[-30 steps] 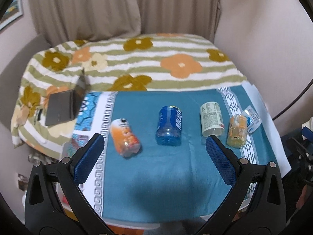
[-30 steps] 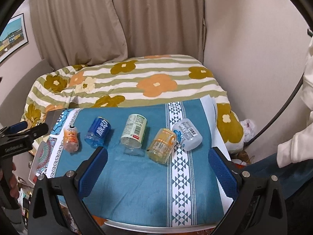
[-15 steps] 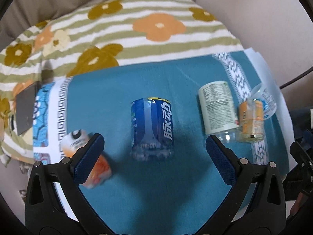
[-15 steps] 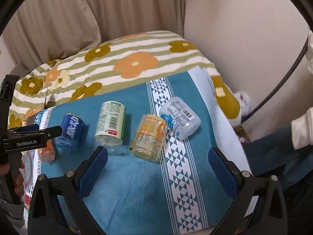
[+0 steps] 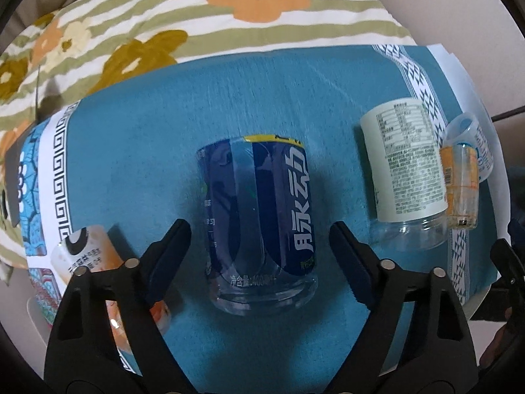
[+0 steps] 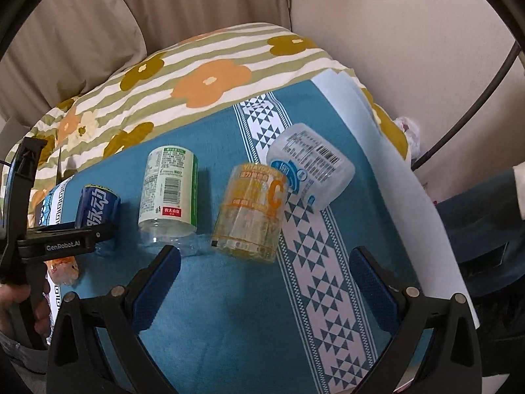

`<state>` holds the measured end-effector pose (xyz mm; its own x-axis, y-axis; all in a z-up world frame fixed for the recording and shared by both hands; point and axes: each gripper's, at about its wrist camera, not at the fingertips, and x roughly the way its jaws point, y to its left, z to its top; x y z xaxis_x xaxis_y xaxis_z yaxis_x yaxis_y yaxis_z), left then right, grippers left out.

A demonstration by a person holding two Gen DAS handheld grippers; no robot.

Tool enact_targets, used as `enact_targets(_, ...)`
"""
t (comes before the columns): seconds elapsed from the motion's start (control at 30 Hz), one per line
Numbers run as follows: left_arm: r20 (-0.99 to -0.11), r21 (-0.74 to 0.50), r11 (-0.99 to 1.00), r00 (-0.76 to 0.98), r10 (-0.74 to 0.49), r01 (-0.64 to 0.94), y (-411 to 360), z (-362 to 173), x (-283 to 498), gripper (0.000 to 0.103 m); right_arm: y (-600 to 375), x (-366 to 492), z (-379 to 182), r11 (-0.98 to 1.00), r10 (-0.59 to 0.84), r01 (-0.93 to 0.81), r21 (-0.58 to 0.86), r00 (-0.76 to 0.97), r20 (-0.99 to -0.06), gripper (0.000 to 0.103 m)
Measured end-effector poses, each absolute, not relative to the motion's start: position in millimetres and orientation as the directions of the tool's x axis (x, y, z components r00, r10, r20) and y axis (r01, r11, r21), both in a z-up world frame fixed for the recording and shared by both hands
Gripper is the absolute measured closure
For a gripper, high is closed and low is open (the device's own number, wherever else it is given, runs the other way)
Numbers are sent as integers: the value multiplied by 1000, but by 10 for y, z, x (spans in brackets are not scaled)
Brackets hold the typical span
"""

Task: Flip cup upright

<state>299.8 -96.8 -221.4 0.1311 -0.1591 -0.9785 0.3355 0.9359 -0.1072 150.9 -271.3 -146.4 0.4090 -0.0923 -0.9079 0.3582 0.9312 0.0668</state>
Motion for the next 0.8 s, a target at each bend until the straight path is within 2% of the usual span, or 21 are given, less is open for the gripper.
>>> enact_targets(0.07,-981,-112,935,113,-158,336,-971,-2261,2994,32,-2703,1522,-1478,931,-89,359,69,404,-910,0)
enact_targets(0.37,-977,-134,937,116,-179,322,-952,-2180,2911,33,-2670,1508,-1443,935,-84,348,73,415,-906,0)
enact_targets(0.8,-953,-158,950,210,-218,268,-933,-1622,2351,33,-2644,1254,-1119,961,-55,263,90,497,-866,0)
